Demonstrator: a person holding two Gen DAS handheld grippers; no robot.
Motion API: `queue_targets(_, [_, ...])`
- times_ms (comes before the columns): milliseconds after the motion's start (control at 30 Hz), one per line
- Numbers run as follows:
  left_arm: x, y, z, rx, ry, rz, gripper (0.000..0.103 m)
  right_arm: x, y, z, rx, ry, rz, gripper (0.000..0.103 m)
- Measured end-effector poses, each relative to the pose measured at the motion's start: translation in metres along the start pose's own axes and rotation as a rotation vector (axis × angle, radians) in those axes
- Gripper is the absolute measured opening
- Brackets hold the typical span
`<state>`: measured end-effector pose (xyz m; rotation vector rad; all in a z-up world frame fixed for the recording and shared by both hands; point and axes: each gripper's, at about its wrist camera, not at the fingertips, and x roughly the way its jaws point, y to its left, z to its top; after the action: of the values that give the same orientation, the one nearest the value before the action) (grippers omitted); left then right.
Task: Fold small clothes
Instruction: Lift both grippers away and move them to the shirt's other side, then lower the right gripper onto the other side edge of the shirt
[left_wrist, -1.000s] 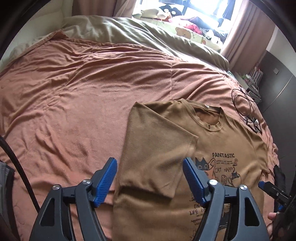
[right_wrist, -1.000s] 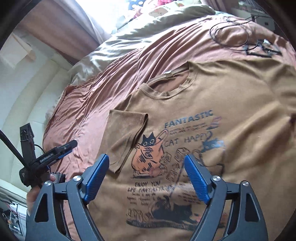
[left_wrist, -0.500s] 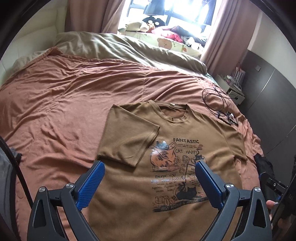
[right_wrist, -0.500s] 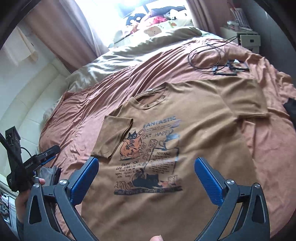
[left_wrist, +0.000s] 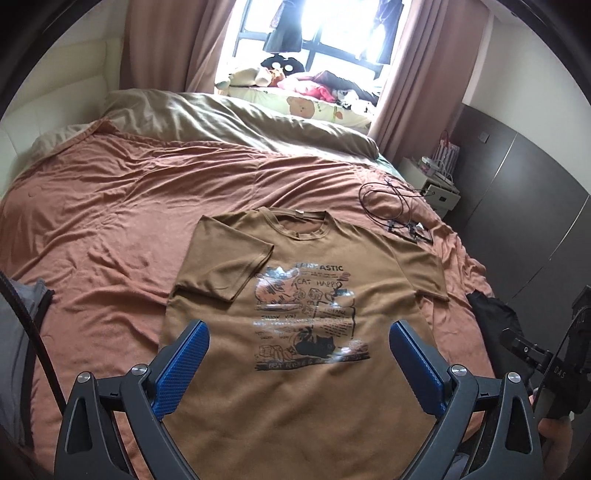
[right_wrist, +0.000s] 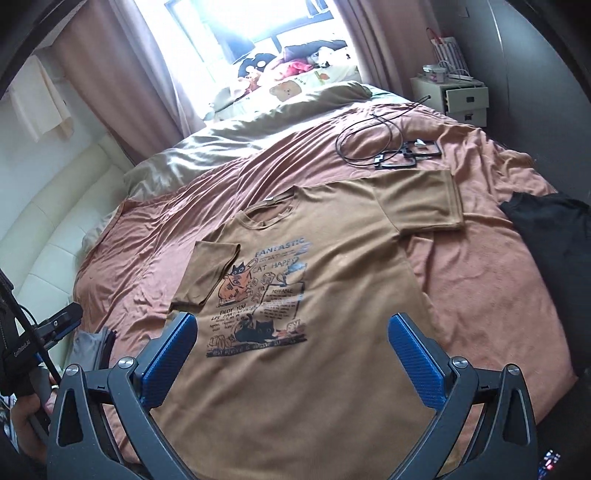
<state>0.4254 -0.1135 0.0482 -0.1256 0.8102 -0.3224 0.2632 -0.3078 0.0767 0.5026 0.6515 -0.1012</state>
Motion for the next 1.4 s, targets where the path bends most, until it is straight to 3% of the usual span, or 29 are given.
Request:
queue_targets(300, [-0.011,-0.042,-0.022,0.015,-0.002,-0.011,0.099,-0.05,-0.048,-0.023,0.064,-0.075,-0.003,0.103])
queue_targets(700, [0.039,-0.12,-0.027,0.122,0.042,-0.083,0.099,-0.061,-0.105,-0.023,0.15,-0.148,-0.072,0.103])
queue_targets(867, [0.07,-0.149,-0.023,0.162,0.048,-0.112,0.099,-0.039,-0.128,-0.01,0.171,-0.13,-0.099,0.103])
queue_targets(1100, [0.12,-0.172,-0.015,0.172,0.077,-0.166,0.097,-0.001,-0.175,0.007,0.285,-0.143,-0.034,0.102])
queue_targets(1400, [0.19,-0.184,0.005,0.182,0.119,-0.178,0.079,0.084,-0.205,0.031,0.388,-0.112,0.039,0.077])
